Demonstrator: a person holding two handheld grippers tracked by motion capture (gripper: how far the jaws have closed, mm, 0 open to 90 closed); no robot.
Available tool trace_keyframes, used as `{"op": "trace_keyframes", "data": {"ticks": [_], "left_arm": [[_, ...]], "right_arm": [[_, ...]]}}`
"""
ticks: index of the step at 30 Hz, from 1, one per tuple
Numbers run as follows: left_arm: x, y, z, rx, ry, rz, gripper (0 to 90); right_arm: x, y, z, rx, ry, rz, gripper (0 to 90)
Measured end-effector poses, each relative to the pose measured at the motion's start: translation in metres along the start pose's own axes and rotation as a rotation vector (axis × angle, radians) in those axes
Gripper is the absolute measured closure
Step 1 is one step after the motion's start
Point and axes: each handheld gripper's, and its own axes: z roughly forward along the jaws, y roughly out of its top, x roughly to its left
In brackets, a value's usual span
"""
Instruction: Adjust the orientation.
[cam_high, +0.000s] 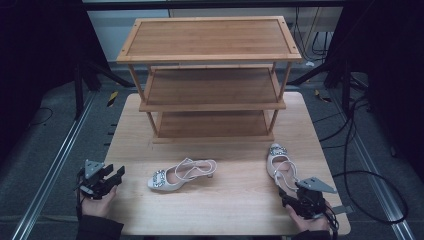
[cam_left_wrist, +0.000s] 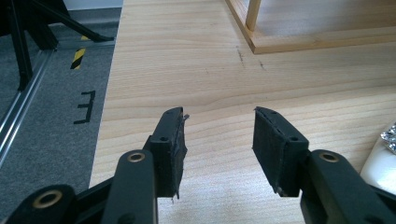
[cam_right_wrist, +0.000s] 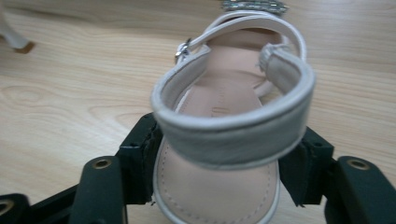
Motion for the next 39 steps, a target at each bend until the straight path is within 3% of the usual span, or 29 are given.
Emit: {"op": "trace_keyframes", "data": {"ticks": [9, 11, 12, 15, 19, 25, 27, 33, 39], "left_arm": [[0.001, -0.001, 0.001, 0.004, -0.003, 0.005, 52.4], [0.001, 0.0, 0.001, 0.001, -0.007, 0.003, 52.4], [0.001, 0.0, 0.001, 0.001, -0.007, 0.003, 52.4], [0.001, 0.0, 0.001, -0.002, -0.012, 0.0, 52.3], [0.002, 0.0, 0.001, 0.0, -0.017, -0.001, 52.2], [0.002, 0.0, 0.002, 0.003, -0.02, -0.001, 52.2], [0.002, 0.0, 0.002, 0.001, -0.022, 0.003, 52.2], [0.001, 0.001, 0.003, 0.002, -0.027, 0.005, 52.2], [0.002, 0.001, 0.002, -0.002, -0.029, 0.004, 52.3]], "right_arm": [[-0.002, 0.0, 0.003, -0.002, -0.007, -0.017, 38.3], [-0.002, -0.001, 0.007, -0.022, -0.018, -0.017, 29.9], [-0.002, -0.001, 0.007, -0.022, -0.018, -0.017, 29.9], [-0.001, -0.002, 0.019, -0.022, -0.011, 0.022, 21.7], [-0.001, -0.002, 0.031, -0.005, -0.023, 0.035, 19.7], [-0.004, 0.0, 0.04, -0.024, -0.034, 0.047, 23.1], [-0.005, 0.001, 0.042, -0.022, -0.018, 0.055, 25.0], [-0.003, 0.003, 0.041, -0.013, -0.031, 0.022, 36.9], [-0.004, 0.005, 0.039, -0.011, -0.024, 0.023, 39.3]]}}
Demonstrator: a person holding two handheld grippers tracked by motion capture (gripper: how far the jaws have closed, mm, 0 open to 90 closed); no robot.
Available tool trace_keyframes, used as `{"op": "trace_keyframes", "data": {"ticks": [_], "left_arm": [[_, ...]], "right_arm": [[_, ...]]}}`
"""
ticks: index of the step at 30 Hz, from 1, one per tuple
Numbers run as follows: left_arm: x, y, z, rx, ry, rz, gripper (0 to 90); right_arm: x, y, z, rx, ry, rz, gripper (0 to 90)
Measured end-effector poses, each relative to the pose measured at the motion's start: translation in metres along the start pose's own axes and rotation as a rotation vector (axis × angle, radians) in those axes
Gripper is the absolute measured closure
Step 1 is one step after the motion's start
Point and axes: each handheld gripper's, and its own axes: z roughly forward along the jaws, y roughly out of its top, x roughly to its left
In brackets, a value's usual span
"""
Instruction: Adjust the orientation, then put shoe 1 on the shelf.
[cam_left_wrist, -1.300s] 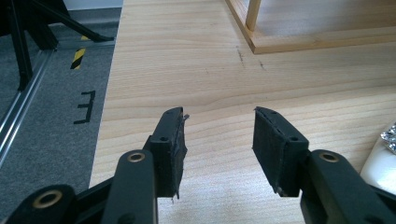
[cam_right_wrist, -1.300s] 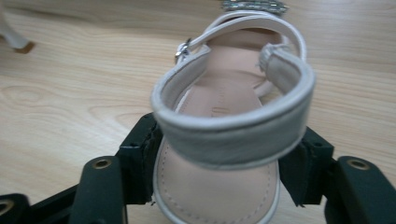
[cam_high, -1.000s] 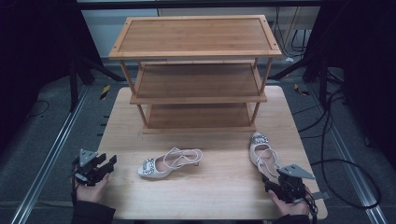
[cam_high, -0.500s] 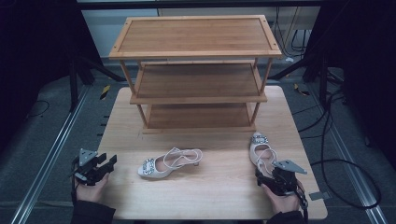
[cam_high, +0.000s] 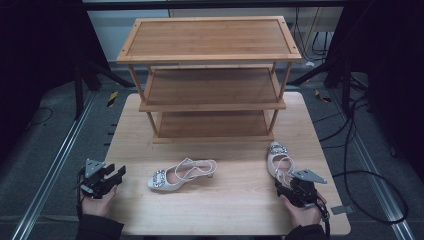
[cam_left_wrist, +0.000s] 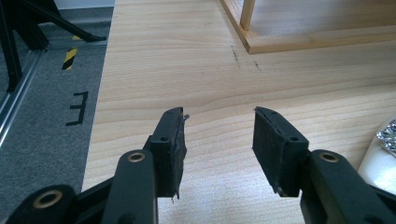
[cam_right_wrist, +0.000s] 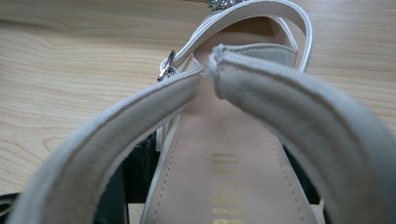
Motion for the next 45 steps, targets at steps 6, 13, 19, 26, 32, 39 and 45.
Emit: {"op": "trace_keyframes", "data": {"ticks": [6, 13, 19, 26, 32, 39, 45], "left_arm": [[0.001, 0.0, 0.0, -0.004, -0.003, -0.008, 52.4], [0.002, 0.0, 0.001, -0.004, -0.004, -0.006, 52.5], [-0.001, 0.0, 0.002, -0.004, -0.012, 0.011, 52.3], [0.0, 0.0, 0.003, 0.004, -0.008, 0.003, 50.5], [0.001, 0.0, 0.004, 0.017, -0.005, 0.004, 47.9], [-0.001, 0.001, 0.007, 0.021, -0.003, 0.025, 44.4], [-0.001, 0.001, 0.008, 0.029, -0.004, 0.025, 44.0]], "right_arm": [[-0.002, 0.004, -0.009, -0.043, 0.04, 0.042, 39.5], [0.013, 0.02, -0.006, -0.091, 0.07, 0.015, 39.4], [0.039, 0.05, 0.011, -0.143, 0.126, -0.011, 39.3], [0.068, 0.077, 0.044, -0.142, 0.188, -0.021, 39.2], [0.09, 0.099, 0.069, -0.155, 0.21, -0.018, 39.3], [0.114, 0.111, 0.105, -0.14, 0.24, -0.023, 39.2], [0.128, 0.121, 0.131, -0.126, 0.249, -0.011, 39.2]]}}
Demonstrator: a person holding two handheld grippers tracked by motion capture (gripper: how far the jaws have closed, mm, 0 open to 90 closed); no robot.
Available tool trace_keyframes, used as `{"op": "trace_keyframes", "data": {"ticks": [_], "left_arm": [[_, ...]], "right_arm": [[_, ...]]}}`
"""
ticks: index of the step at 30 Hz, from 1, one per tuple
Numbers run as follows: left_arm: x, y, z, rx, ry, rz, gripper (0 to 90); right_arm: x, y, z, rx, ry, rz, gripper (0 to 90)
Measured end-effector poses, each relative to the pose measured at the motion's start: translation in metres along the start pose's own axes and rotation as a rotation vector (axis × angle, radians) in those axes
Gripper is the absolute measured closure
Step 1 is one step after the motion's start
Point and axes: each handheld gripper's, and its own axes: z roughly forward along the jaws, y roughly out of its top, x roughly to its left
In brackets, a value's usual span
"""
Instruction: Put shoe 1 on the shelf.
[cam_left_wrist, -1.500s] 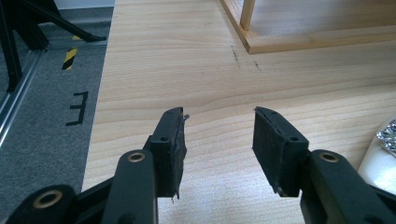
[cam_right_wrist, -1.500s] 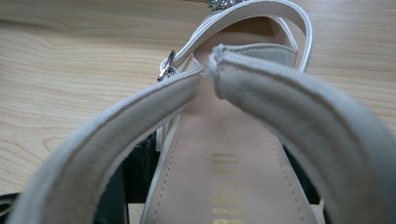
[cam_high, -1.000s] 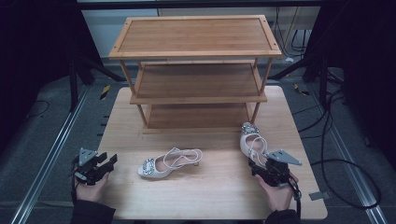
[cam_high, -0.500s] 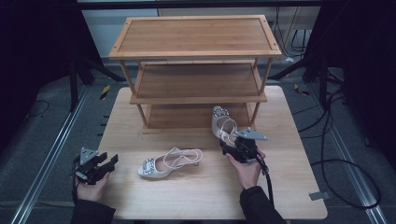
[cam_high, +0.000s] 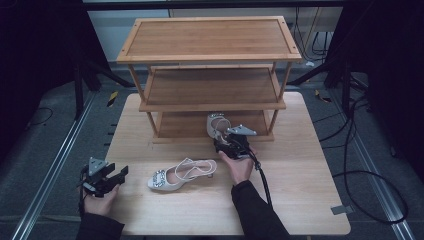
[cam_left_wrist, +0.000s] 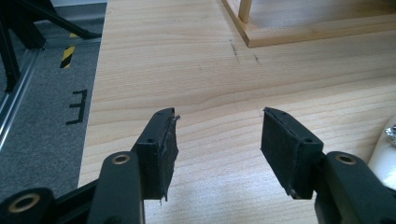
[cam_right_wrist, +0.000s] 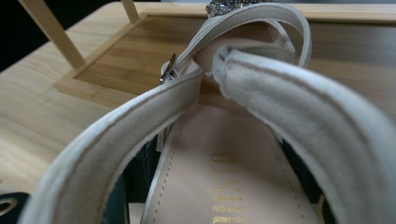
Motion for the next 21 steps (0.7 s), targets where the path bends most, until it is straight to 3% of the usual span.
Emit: {"op": "trace_keyframes", "data": {"ticks": [9, 16, 20, 21], "left_arm": [[0.001, 0.0, 0.001, 0.002, 0.001, -0.003, 43.9], [0.002, 0.0, 0.001, 0.003, 0.002, -0.005, 44.3], [0.001, 0.0, 0.001, 0.004, 0.001, -0.002, 44.3], [0.001, 0.0, 0.001, 0.004, 0.002, -0.003, 44.3]], "right_arm": [[-0.006, 0.013, 0.033, 0.01, -0.059, -0.013, 39.1], [-0.012, 0.009, 0.045, 0.042, -0.072, -0.007, 38.8], [-0.008, 0.007, 0.046, 0.044, -0.082, -0.025, 38.0], [-0.007, 0.007, 0.047, 0.044, -0.092, -0.049, 35.5]]}}
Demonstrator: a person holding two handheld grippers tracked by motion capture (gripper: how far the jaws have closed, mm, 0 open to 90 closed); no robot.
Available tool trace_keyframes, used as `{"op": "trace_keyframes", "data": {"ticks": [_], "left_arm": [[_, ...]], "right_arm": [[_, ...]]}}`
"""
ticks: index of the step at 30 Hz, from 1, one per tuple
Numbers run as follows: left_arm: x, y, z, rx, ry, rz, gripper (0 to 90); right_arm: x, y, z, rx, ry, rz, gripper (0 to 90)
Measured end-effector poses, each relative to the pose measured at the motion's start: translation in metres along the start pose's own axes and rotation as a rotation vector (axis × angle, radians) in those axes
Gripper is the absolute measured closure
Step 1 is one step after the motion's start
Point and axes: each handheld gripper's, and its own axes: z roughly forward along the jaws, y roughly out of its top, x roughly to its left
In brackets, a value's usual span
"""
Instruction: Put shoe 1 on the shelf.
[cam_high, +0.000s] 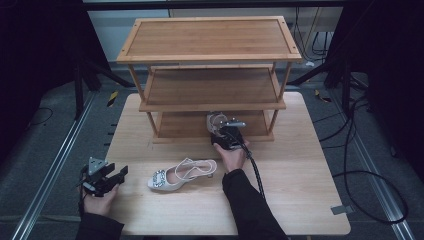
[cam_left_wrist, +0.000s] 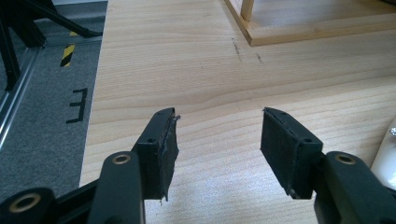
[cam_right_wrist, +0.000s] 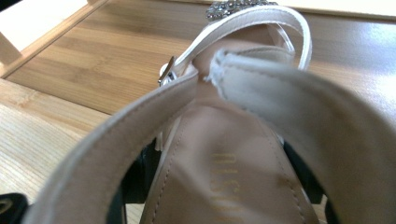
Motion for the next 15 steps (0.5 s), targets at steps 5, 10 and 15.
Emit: {"op": "trace_keyframes", "data": {"ticks": [5, 10, 15], "left_arm": [[0.0, 0.0, 0.0, -0.001, 0.001, 0.002, 44.4], [0.0, 0.0, -0.001, -0.001, 0.001, 0.004, 44.5], [-0.001, 0.0, -0.002, -0.005, -0.001, 0.003, 44.7]], "right_arm": [[-0.002, 0.0, -0.006, -0.005, 0.017, -0.009, 25.3], [-0.001, 0.003, -0.02, -0.008, 0.034, -0.05, 20.3], [0.003, 0.004, -0.042, -0.045, 0.05, -0.102, 19.1]]}}
